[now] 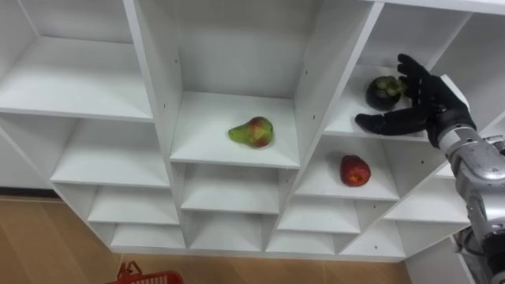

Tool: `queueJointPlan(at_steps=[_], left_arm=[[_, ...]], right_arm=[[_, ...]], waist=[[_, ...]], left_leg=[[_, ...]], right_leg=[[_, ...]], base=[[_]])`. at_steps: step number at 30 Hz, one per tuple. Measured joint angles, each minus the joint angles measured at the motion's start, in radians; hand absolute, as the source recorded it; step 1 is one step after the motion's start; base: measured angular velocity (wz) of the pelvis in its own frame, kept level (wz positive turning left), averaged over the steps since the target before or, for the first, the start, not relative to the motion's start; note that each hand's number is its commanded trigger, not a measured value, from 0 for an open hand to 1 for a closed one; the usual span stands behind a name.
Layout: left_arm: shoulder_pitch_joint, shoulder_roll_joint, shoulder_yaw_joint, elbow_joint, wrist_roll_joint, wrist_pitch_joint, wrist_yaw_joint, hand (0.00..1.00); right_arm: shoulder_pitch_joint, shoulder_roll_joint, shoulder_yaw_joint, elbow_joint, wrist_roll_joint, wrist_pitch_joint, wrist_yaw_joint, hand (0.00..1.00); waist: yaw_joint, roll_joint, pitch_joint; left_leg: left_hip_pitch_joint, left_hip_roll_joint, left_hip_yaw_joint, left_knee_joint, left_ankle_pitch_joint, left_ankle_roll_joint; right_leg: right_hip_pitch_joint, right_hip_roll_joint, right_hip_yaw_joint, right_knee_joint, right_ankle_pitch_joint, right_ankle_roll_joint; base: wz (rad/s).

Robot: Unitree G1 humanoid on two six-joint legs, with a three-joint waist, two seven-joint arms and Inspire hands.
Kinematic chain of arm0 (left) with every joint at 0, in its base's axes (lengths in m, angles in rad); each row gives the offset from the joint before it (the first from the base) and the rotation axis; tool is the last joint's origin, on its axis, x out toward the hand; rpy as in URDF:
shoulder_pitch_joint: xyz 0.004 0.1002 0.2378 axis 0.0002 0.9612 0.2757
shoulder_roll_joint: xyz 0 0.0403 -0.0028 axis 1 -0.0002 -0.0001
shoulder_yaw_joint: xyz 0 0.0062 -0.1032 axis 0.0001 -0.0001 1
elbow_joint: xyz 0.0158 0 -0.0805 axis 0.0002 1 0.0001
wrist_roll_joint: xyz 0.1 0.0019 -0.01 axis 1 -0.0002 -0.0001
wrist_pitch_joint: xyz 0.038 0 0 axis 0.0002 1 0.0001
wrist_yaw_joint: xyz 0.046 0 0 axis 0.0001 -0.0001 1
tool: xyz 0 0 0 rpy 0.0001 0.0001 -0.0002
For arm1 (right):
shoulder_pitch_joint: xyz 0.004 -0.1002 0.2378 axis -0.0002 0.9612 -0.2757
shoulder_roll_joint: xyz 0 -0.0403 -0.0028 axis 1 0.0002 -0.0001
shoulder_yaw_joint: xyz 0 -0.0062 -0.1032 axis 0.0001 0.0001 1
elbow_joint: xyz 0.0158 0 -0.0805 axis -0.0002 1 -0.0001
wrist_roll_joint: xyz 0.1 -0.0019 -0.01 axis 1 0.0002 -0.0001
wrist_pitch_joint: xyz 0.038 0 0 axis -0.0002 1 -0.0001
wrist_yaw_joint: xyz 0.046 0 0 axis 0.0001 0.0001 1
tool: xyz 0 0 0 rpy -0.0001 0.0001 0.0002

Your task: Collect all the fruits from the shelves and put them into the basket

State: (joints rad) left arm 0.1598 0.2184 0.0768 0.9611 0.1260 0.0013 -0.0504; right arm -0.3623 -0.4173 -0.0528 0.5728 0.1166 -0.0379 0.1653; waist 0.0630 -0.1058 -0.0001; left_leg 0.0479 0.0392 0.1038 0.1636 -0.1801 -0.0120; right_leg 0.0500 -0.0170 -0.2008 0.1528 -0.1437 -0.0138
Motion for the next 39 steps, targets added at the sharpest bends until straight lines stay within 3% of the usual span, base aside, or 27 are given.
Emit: queueJointPlan(at_steps=[5,6,8,9,17,29,39], left_arm=[[-0.002,0.001,0.0,0.0,0.0,0.0,-0.002,1.0],[-0.002,0.001,0.0,0.0,0.0,0.0,-0.002,1.0],[-0.002,0.002,0.0,0.0,0.0,0.0,-0.002,1.0],[-0.001,0.002,0.0,0.0,-0.001,0.0,-0.002,1.0],[-0.005,0.002,-0.004,0.003,-0.005,-0.001,-0.01,1.0],[-0.016,0.0,-0.004,0.003,-0.006,0.0,-0.034,1.0],[-0.021,0.0,-0.009,0.005,-0.006,0.002,-0.041,1.0]], right_arm=[[-0.001,-0.007,0.0,-0.001,-0.012,0.0,0.013,0.0],[-0.001,-0.009,0.0,-0.001,-0.013,0.0,0.016,0.2],[-0.001,-0.013,0.0,-0.004,-0.035,0.0,0.026,0.9],[-0.001,-0.013,0.0,-0.005,-0.043,0.0,0.028,1.0],[-0.028,-0.021,-0.005,0.004,-0.132,-0.002,0.008,1.0],[-0.029,-0.021,0.002,-0.001,-0.134,-0.005,-0.009,1.0],[-0.029,-0.021,0.014,-0.004,-0.129,-0.005,-0.004,1.0]], waist=[[0.0,0.0,-0.0004],[0.0,0.0,-0.0004],[0.0,0.0,-0.0005],[0.0,0.0,-0.0005],[0.002,0.001,-0.0001],[0.022,0.006,0.0064],[0.022,0.007,0.0063]], left_leg=[[0.0,0.0,0.001,0.0,0.0,0.0],[0.0,0.0,0.001,0.0,0.0,0.0],[0.001,0.001,0.001,0.0,0.0,0.0],[0.002,0.001,0.001,0.0,0.0,0.0],[0.012,0.002,0.0,-0.002,0.0,0.0],[0.008,0.002,0.001,-0.012,0.0,0.0],[0.007,0.002,-0.004,-0.012,0.0,0.0]], right_leg=[[-0.001,0.0,-0.003,0.0,0.0,0.0],[-0.001,0.0,-0.003,0.0,0.0,0.0],[0.0,0.0,-0.003,0.0,0.0,-0.001],[0.0,0.0,-0.003,0.0,0.001,-0.001],[0.004,0.001,-0.003,0.002,0.002,-0.002],[0.002,0.001,-0.005,0.0,0.001,-0.002],[0.002,0.001,-0.009,0.0,0.001,-0.002]], base=[[0.0],[0.0],[0.0],[0.0],[0.0],[0.0],[0.0]])
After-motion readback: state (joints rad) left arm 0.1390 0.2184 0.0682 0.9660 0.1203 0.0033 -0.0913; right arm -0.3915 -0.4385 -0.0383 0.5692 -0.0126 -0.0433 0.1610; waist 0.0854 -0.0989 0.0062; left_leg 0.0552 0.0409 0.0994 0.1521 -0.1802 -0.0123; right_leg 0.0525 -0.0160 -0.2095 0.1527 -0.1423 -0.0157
